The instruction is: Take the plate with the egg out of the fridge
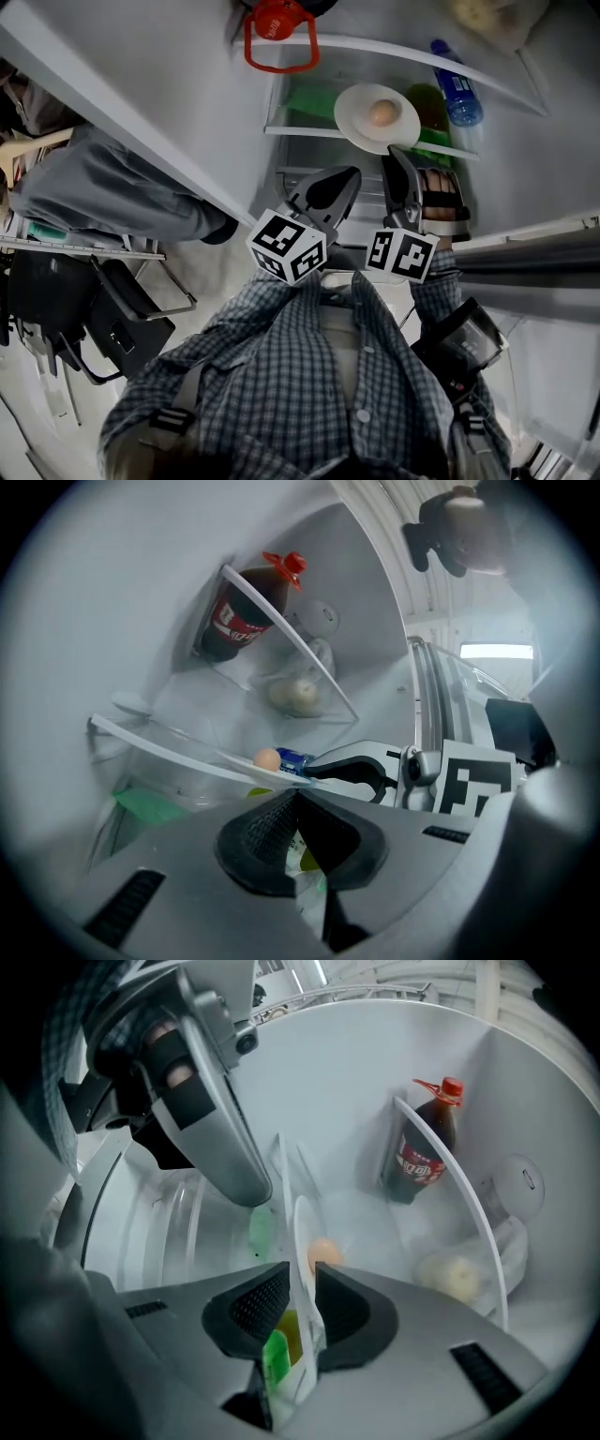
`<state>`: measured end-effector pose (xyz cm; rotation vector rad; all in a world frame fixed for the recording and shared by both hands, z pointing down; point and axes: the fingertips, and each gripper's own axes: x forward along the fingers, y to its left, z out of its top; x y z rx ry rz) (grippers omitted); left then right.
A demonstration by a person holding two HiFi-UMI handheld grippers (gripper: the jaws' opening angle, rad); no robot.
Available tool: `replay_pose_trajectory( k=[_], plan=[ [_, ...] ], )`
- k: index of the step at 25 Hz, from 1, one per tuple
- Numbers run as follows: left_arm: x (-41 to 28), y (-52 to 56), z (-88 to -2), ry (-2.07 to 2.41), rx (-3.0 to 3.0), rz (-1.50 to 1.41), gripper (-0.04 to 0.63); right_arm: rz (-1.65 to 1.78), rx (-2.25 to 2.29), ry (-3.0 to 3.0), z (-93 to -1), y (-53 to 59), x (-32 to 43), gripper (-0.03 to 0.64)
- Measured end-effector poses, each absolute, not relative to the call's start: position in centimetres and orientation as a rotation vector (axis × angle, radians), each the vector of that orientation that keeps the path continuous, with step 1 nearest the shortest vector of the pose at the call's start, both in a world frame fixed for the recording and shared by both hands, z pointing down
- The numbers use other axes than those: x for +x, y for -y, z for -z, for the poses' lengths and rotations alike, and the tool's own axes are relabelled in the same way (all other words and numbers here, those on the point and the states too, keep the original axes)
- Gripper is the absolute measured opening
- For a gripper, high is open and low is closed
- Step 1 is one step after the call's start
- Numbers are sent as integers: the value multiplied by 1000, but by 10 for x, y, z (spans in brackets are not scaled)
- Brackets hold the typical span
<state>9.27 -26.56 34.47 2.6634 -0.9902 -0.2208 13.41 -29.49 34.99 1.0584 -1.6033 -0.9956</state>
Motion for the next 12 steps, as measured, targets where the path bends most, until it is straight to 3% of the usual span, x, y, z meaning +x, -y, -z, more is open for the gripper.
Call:
replay_pose_trajectory(
  k=[6,12],
  plan=[
    [92,272,-344,939,2572,311,8,1070,1050,1549,-347,299,132,24],
    [98,281,-349,827,2402,370,9,1075,1037,1552,-348,294,132,20]
  ],
)
